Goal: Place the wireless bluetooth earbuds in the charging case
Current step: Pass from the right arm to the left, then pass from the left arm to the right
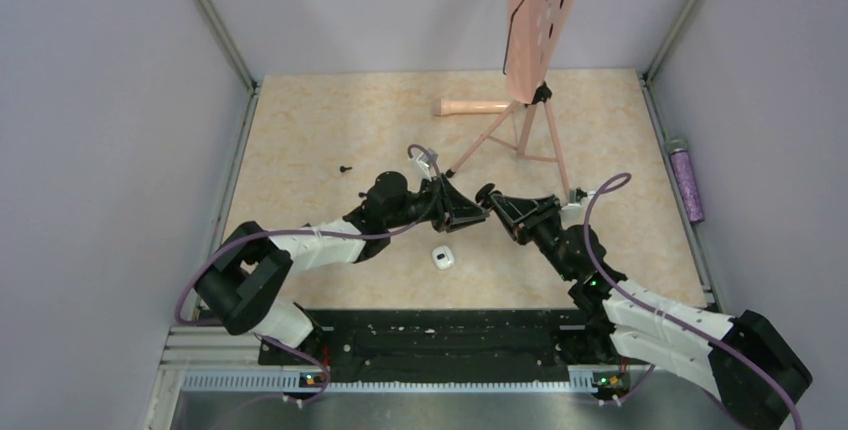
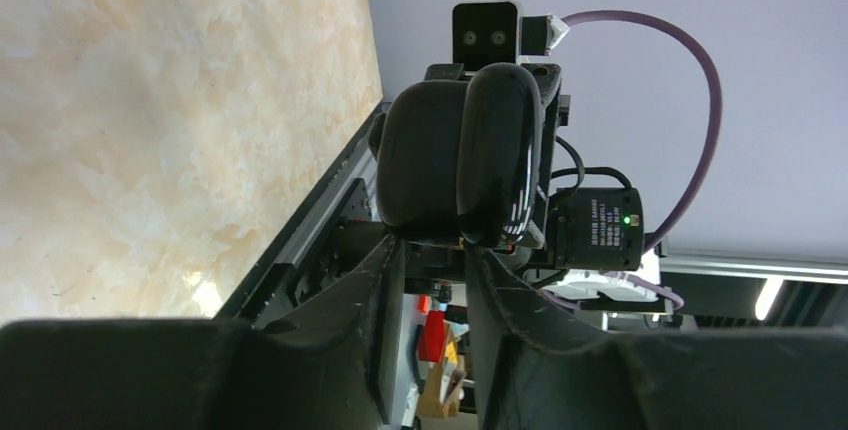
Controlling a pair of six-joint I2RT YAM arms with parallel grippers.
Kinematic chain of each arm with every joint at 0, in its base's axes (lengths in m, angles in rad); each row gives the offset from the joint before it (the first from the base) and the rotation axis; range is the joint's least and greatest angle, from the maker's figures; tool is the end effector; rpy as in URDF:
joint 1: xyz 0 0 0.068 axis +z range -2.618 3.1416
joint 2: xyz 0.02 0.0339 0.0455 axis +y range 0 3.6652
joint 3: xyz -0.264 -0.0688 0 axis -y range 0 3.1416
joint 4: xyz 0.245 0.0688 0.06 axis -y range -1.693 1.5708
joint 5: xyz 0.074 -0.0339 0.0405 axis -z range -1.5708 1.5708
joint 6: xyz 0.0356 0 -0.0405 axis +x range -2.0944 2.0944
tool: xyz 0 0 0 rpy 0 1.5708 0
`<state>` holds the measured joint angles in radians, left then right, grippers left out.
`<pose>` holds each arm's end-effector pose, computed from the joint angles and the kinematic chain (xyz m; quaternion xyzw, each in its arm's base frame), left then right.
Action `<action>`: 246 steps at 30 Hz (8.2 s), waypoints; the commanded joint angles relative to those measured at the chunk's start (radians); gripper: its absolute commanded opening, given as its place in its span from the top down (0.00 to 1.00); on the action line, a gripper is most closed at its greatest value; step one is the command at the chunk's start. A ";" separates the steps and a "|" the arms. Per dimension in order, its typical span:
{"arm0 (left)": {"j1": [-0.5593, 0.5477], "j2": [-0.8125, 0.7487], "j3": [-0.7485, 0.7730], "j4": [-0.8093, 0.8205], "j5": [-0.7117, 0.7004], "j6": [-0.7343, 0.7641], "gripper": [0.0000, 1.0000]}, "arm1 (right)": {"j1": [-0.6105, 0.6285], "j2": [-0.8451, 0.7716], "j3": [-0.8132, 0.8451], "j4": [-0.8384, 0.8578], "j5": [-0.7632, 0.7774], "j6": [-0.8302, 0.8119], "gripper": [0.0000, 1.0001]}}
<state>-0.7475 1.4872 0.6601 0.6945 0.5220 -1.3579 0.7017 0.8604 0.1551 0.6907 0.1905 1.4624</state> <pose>0.2167 -0.2251 0.2230 -0.0563 0.7444 -0.6490 0.1465 0.1435 0.1125 0.1989 0.3252 0.6336 0.5851 0.3879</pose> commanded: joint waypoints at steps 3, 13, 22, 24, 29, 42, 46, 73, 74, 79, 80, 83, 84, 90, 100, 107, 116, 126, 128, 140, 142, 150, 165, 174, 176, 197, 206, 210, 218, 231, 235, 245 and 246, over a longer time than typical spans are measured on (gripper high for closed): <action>0.007 -0.040 0.030 -0.013 -0.031 0.045 0.41 | -0.004 -0.005 0.004 0.051 -0.028 -0.011 1.00; 0.007 -0.236 0.096 -0.428 -0.060 0.306 0.25 | -0.006 -0.108 0.018 -0.117 -0.015 -0.103 1.00; 0.042 -0.210 0.194 -0.525 -0.071 0.454 0.22 | -0.009 -0.117 0.036 -0.134 -0.081 -0.184 1.00; 0.055 -0.178 0.218 -0.540 -0.037 0.502 0.26 | -0.011 -0.117 0.037 -0.130 -0.087 -0.187 1.00; 0.056 -0.099 0.314 -0.632 0.108 0.606 0.33 | -0.011 -0.117 0.040 -0.127 -0.095 -0.184 1.00; 0.008 -0.087 0.446 -0.915 -0.075 0.850 0.29 | -0.010 -0.105 0.070 -0.192 -0.100 -0.179 1.00; -0.040 -0.117 0.489 -0.977 -0.194 0.933 0.17 | -0.012 -0.104 0.094 -0.237 -0.096 -0.189 1.00; -0.104 -0.017 0.568 -1.019 -0.285 0.979 0.55 | -0.011 -0.095 0.095 -0.213 -0.104 -0.179 1.00; -0.104 -0.019 0.565 -1.015 -0.286 0.976 0.56 | -0.011 -0.096 0.092 -0.209 -0.105 -0.177 1.00; -0.104 -0.028 0.563 -0.999 -0.301 0.961 0.55 | -0.012 -0.095 0.087 -0.204 -0.107 -0.175 1.00; -0.104 -0.028 0.562 -0.998 -0.300 0.959 0.55 | -0.012 -0.095 0.087 -0.204 -0.109 -0.174 1.00; -0.104 -0.024 0.561 -0.992 -0.299 0.955 0.55 | -0.011 -0.093 0.088 -0.197 -0.112 -0.174 1.00; -0.104 -0.023 0.560 -0.989 -0.295 0.953 0.55 | -0.012 -0.093 0.089 -0.195 -0.111 -0.175 1.00; -0.104 -0.019 0.558 -0.972 -0.297 0.944 0.68 | -0.011 -0.091 0.093 -0.197 -0.114 -0.177 1.00; -0.104 -0.019 0.562 -0.977 -0.290 0.946 0.90 | -0.011 -0.090 0.108 -0.228 -0.111 -0.185 0.91; -0.104 -0.012 0.570 -1.004 -0.288 0.989 1.00 | -0.013 -0.133 0.150 -0.336 -0.083 -0.239 0.39; -0.098 -0.005 0.577 -1.018 -0.243 1.163 1.00 | -0.014 -0.327 0.255 -0.667 0.003 -0.444 0.18; -0.095 -0.031 0.550 -1.039 -0.055 1.646 1.00 | -0.015 -0.547 0.317 -0.840 -0.030 -0.933 0.27; -0.093 -0.024 0.563 -1.095 -0.011 1.782 1.00 | -0.015 -0.541 0.340 -0.845 -0.084 -1.031 0.29; -0.073 0.092 0.771 -1.473 0.210 2.158 1.00 | -0.015 -0.388 0.315 -0.650 -0.477 -1.286 0.42; -0.069 0.096 0.782 -1.494 0.242 2.170 1.00 | -0.015 -0.385 0.302 -0.639 -0.506 -1.307 0.42; -0.061 0.098 0.790 -1.507 0.295 2.176 1.00 | -0.016 -0.353 0.262 -0.566 -0.554 -1.278 0.44; -0.048 0.111 0.806 -1.517 0.334 2.167 1.00 | -0.016 -0.202 0.251 -0.425 -0.610 -1.217 0.54; -0.043 0.115 0.809 -1.523 0.355 2.177 1.00 | -0.015 -0.178 0.241 -0.408 -0.607 -1.188 0.68; -0.043 0.114 0.811 -1.524 0.357 2.176 1.00 | -0.015 -0.168 0.241 -0.401 -0.613 -1.183 0.68; -0.031 0.114 0.809 -1.521 0.371 2.181 1.00 | -0.015 -0.121 0.238 -0.406 -0.626 -1.169 0.88; -0.026 0.112 0.809 -1.507 0.369 2.167 1.00 | -0.015 -0.119 0.237 -0.408 -0.632 -1.154 1.00; -0.026 0.112 0.806 -1.482 0.355 2.137 1.00 | -0.015 -0.132 0.238 -0.414 -0.625 -1.152 1.00; -0.021 0.113 0.804 -1.481 0.375 2.139 1.00 | -0.015 -0.124 0.259 -0.482 -0.622 -1.177 0.78; -0.016 0.108 0.805 -1.499 0.384 2.153 1.00 | -0.016 -0.164 0.238 -0.459 -0.577 -1.151 0.76; -0.017 0.110 0.805 -1.499 0.390 2.154 1.00 | -0.015 -0.135 0.244 -0.429 -0.603 -1.136 0.76; -0.016 0.108 0.803 -1.508 0.398 2.159 1.00 | -0.016 -0.091 0.260 -0.375 -0.635 -1.113 0.90; -0.017 0.107 0.802 -1.508 0.397 2.160 1.00 | -0.015 -0.091 0.260 -0.375 -0.635 -1.112 0.92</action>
<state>-0.7643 1.6112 1.4273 -0.8322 0.8707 0.7795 0.6956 0.7647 0.3923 0.2562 -0.4198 0.3351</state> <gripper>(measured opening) 0.208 0.129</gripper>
